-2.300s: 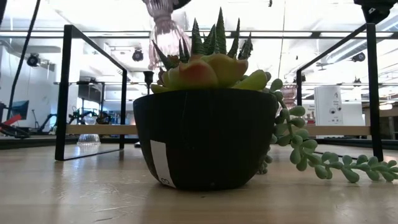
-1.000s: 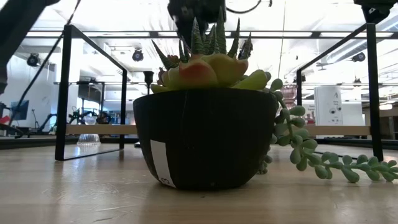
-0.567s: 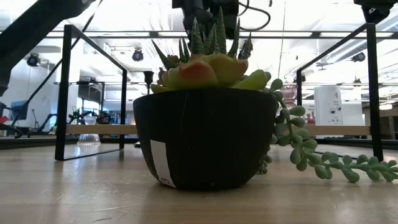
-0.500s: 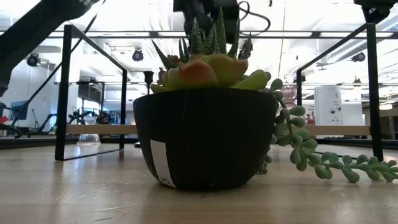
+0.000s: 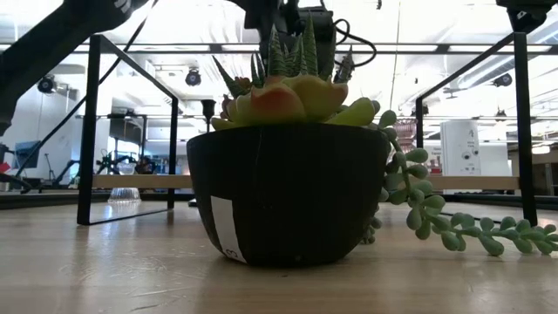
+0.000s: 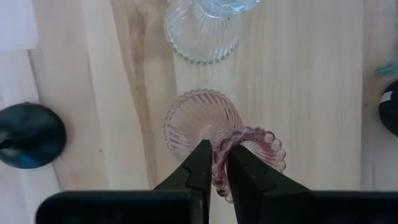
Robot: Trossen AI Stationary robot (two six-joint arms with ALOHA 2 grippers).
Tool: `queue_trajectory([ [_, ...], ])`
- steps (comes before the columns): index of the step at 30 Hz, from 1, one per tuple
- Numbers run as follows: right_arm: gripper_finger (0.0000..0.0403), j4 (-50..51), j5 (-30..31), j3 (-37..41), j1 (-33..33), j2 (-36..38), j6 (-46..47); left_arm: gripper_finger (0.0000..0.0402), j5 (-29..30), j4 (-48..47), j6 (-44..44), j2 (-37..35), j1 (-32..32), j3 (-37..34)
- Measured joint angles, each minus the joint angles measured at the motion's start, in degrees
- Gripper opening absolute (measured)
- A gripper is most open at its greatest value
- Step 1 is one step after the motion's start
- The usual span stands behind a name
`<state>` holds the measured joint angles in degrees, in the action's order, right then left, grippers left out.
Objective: Pick & Place candle stick holders
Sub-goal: Put the right pink candle holder on the shelf
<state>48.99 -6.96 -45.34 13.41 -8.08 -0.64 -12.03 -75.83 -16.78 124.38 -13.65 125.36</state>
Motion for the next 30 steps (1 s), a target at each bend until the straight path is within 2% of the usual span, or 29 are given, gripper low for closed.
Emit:
queue_trajectory([
  [8,0.0008,0.01,-0.01,0.0,-0.01,0.0,0.0,0.0032,-1.1,0.82,0.23,0.0,0.0,-0.02],
  [13,0.0008,0.01,0.0,0.0,0.0,0.0,0.0,0.0041,-2.34,1.02,1.11,0.0,-0.01,-0.13],
  [30,0.0008,0.01,-0.01,0.0,-0.01,0.0,0.0,0.0041,-1.87,3.83,0.55,-0.11,-0.24,-2.94],
])
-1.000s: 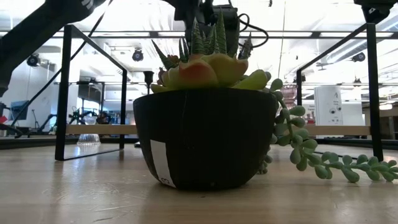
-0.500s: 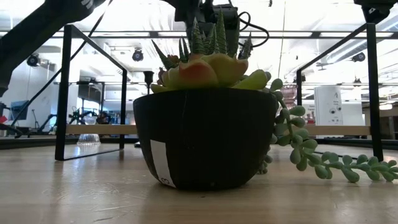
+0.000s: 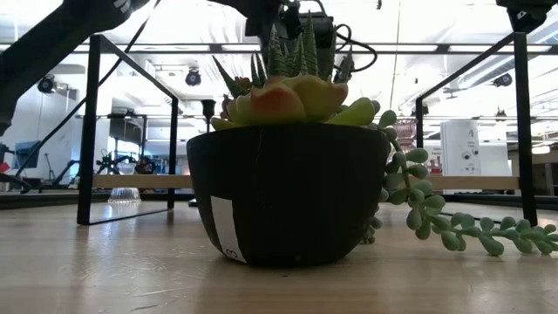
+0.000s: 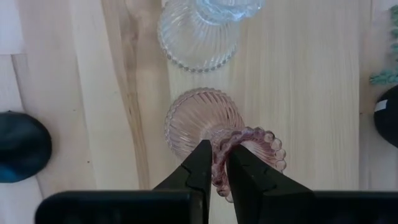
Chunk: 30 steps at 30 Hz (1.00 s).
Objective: Pick & Place candle stick holders
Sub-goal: Put the right pink candle holder on the shelf
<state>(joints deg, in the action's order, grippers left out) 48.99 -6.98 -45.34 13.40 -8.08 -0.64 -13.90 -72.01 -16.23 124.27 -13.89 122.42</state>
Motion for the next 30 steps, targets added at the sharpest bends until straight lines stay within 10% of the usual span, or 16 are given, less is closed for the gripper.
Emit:
queue_trajectory([
  [30,0.0008,-0.01,0.01,0.0,0.0,0.0,0.0,0.0042,0.36,0.87,0.29,0.0,-0.15,0.08],
])
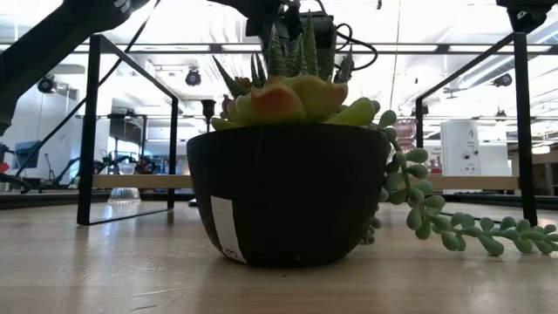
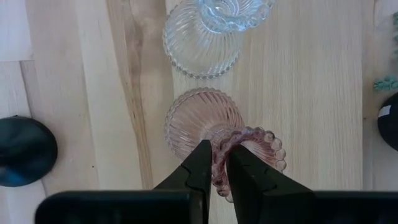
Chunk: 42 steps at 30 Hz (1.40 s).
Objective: Pick & Place candle stick holders
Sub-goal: Put the right pink candle holder on the shelf, then put the transparent candle holder on the shelf
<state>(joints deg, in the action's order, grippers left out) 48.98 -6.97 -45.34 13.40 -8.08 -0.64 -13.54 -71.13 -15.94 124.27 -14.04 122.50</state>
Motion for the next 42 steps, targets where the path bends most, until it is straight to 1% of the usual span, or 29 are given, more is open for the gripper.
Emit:
queue_trajectory([
  [10,0.0008,0.01,0.0,0.0,0.01,0.0,0.0,0.0045,0.15,-0.06,0.47,0.0,0.0,0.02],
  [17,0.0008,-0.01,0.0,-0.01,0.01,0.01,0.0,0.0078,0.19,-0.13,0.74,0.0,-0.02,0.04],
  [22,0.0008,0.0,0.0,0.0,0.0,0.02,0.0,0.0092,0.2,-0.15,0.76,0.0,-0.02,0.04],
  [33,0.0008,0.0,-0.01,0.0,0.01,0.02,0.0,0.0095,0.18,-0.23,0.74,-0.34,-0.02,0.12],
  [42,0.0008,-0.01,0.0,-0.01,0.0,0.02,0.0,0.0095,1.05,-2.04,0.89,-2.53,-0.02,2.65],
])
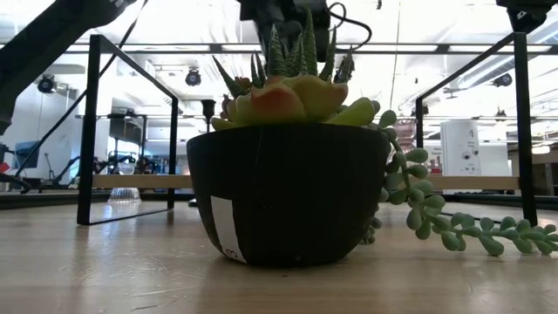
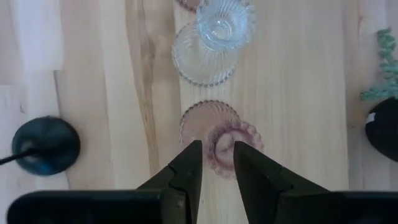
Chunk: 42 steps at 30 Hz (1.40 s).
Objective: Pick & Place candle stick holders
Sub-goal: Put the transparent candle holder on the shelf
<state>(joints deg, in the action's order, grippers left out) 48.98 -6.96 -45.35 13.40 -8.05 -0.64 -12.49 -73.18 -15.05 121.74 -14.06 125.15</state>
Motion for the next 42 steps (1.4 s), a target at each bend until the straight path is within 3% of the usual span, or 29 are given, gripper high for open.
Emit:
queue_trajectory([
  [12,0.0008,0.0,0.0,0.01,0.01,0.0,0.0,0.0094,1.91,-16.14,4.91,-1.11,2.92,9.93],
  [19,0.0008,-0.01,-0.01,0.01,0.0,0.0,0.0,0.0094,8.07,-15.64,11.53,-11.32,6.79,3.78],
  [24,0.0008,-0.01,-0.02,0.01,-0.01,0.0,0.0,0.0094,18.9,-14.83,18.87,-19.88,9.57,-1.6],
  [29,0.0008,0.01,-0.01,0.01,0.0,0.0,0.0,0.0094,25.47,-14.87,25.75,-27.76,8.82,-11.24],
  [35,0.0008,-0.01,0.0,0.01,0.01,0.0,0.0,0.0094,29.64,-14.47,28.73,-36.42,3.31,-23.15],
  [42,0.0008,0.02,-0.01,0.0,0.0,0.0,0.0,0.0094,29.93,-10.4,31.77,-41.45,-9.99,-30.51],
])
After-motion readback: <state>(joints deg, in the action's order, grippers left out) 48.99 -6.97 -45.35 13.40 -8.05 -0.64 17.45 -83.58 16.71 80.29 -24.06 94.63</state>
